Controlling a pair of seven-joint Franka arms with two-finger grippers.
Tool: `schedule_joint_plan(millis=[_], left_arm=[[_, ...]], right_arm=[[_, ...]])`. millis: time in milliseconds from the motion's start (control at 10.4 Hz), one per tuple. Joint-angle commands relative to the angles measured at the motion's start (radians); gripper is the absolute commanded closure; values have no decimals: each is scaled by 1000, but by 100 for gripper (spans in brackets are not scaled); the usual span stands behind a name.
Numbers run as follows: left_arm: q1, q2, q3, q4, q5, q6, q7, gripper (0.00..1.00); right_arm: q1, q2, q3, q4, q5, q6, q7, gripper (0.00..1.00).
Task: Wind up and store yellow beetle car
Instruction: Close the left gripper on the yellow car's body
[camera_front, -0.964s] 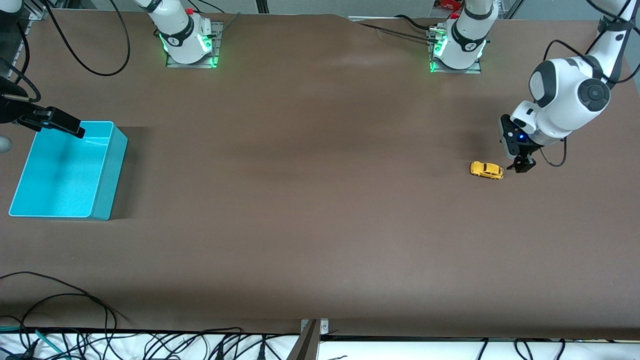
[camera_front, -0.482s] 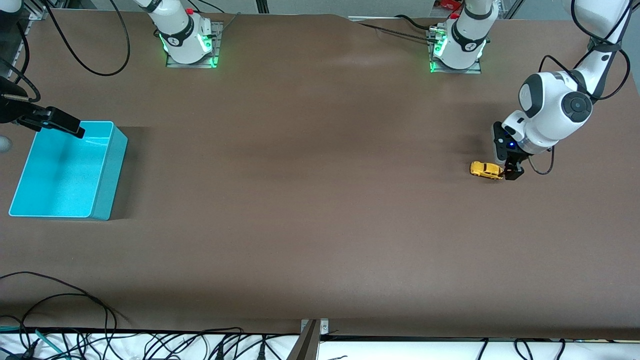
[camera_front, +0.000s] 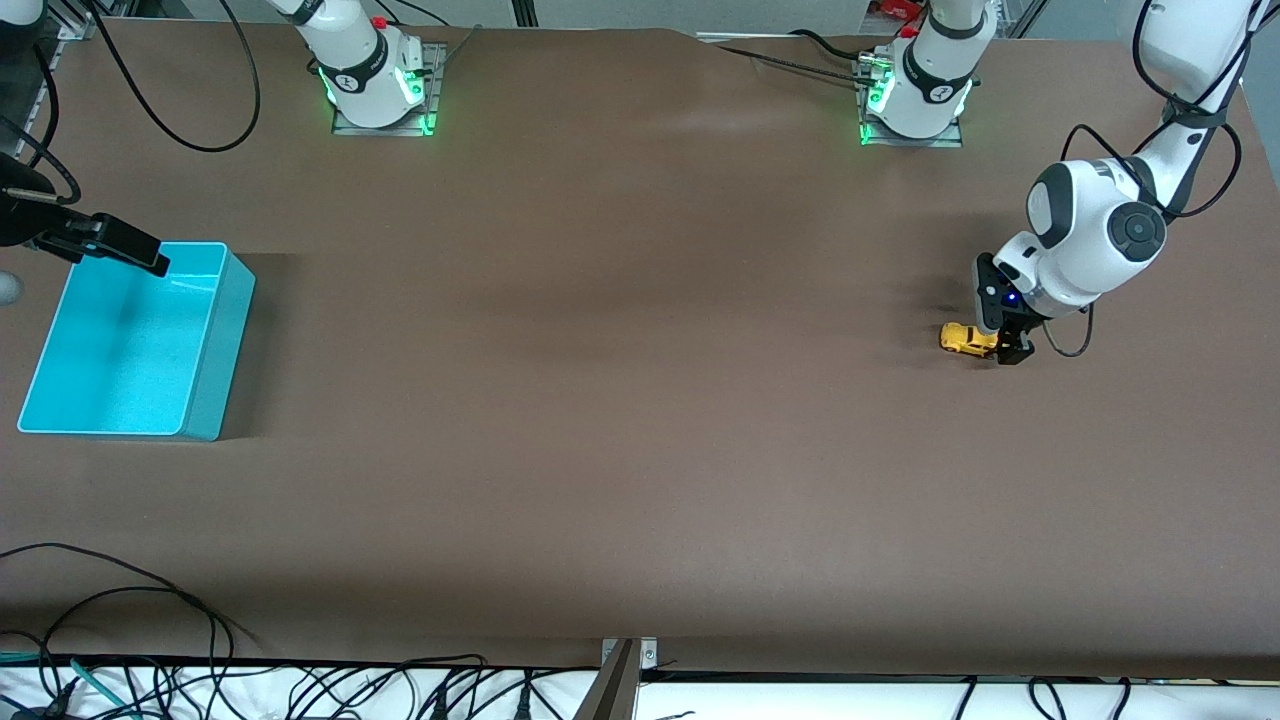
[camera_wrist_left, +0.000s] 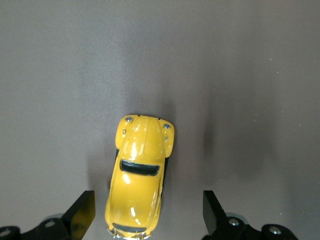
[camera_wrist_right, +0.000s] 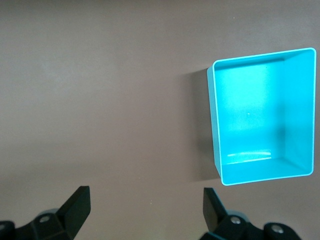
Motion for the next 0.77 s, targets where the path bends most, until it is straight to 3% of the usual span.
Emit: schedule_joint_plan(millis=[0, 193, 289, 386, 675], left_arm=[[-2, 21, -5, 19, 1, 26, 11, 26], [-2, 21, -5, 34, 4, 26, 12, 65], [-2, 19, -5, 34, 3, 26, 12, 91], [0, 18, -3, 34, 3, 26, 12, 100], [9, 18, 5, 39, 1, 21, -9, 100]], right_arm=[[-1, -2, -1, 15, -11, -14, 8, 0], [-1, -2, -1, 14, -11, -14, 9, 0], [-1, -2, -1, 14, -11, -14, 9, 0], [-1, -2, -1, 14, -11, -14, 11, 0], [-1, -2, -1, 14, -11, -14, 11, 0]])
